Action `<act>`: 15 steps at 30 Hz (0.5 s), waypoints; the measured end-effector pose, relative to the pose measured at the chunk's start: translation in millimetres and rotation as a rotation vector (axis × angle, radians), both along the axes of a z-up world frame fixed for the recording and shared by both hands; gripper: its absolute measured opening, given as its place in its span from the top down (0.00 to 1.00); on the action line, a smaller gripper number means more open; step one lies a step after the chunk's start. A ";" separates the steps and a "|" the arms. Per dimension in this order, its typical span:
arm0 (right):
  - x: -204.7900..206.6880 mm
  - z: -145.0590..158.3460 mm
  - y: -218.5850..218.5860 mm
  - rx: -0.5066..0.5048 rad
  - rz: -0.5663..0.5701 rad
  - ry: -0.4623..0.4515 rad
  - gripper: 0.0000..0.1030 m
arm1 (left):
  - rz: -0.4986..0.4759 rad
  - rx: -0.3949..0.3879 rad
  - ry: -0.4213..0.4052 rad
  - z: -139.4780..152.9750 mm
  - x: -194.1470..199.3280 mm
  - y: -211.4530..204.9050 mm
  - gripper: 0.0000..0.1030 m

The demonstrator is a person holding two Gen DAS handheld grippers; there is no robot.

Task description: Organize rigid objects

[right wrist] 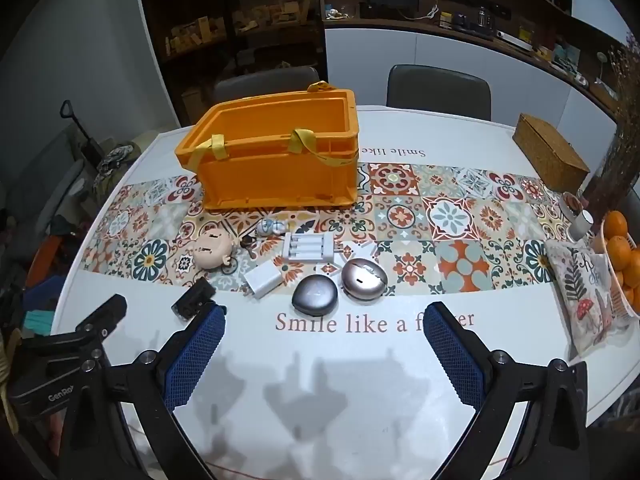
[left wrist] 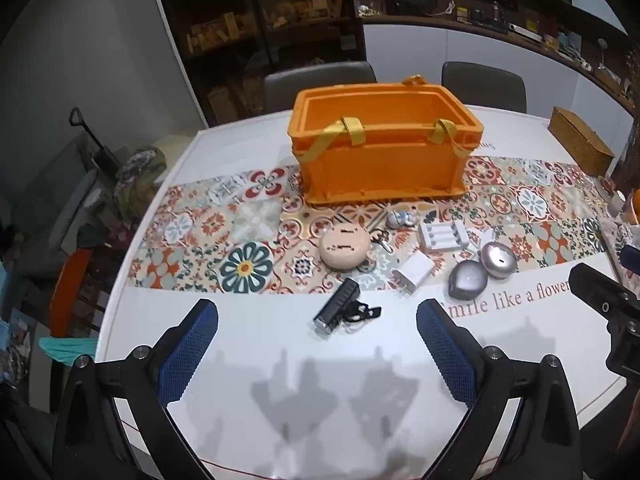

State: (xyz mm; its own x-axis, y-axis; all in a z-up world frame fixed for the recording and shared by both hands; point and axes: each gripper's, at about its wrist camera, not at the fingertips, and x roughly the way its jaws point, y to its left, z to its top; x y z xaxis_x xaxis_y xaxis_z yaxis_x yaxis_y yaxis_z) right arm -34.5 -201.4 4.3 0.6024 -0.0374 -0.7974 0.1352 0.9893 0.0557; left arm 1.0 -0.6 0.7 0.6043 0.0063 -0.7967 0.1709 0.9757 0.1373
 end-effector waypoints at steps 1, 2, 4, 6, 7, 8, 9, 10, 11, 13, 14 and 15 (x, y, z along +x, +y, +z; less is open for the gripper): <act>0.0 -0.1 -0.6 0.003 0.000 -0.008 0.03 | -0.002 0.001 -0.002 -0.4 1.2 0.1 0.01; 0.2 -0.3 -1.1 0.003 -0.002 -0.008 0.03 | 0.002 -0.011 -0.006 0.4 2.4 4.8 0.01; 0.2 -0.3 -1.8 0.002 -0.003 -0.010 0.03 | 0.004 0.009 -0.026 1.9 1.1 4.6 0.01; 0.0 0.1 -2.1 0.001 -0.006 -0.013 0.03 | -0.007 0.038 -0.036 4.1 -1.8 -3.1 0.01; -0.1 0.3 -1.8 -0.001 -0.007 -0.015 0.03 | -0.010 0.033 -0.037 4.6 -2.3 -2.8 0.01; -0.1 0.5 -1.3 -0.006 -0.008 -0.015 0.03 | -0.013 0.022 -0.033 5.2 -2.3 -2.3 0.01; 3.6 -4.0 -3.1 -0.010 -0.010 -0.016 0.03 | -0.011 0.016 -0.031 6.3 -2.8 -2.4 0.02; 4.4 -2.6 -3.1 -0.011 -0.009 -0.012 0.03 | -0.010 0.013 -0.028 4.9 -3.7 -2.9 0.02; 4.2 -1.9 -1.7 -0.011 -0.008 -0.014 0.03 | -0.007 0.010 -0.026 4.9 -3.7 -2.5 0.02; 3.3 -0.1 2.0 -0.015 -0.004 -0.019 0.03 | -0.003 0.007 -0.021 5.2 -2.7 -1.0 0.02; 2.8 0.8 4.4 -0.017 -0.001 -0.020 0.03 | -0.003 0.003 -0.018 5.1 -2.7 -0.4 0.02; 2.3 1.7 7.2 -0.017 0.004 -0.021 0.03 | -0.001 -0.003 -0.015 4.9 -2.7 0.2 0.02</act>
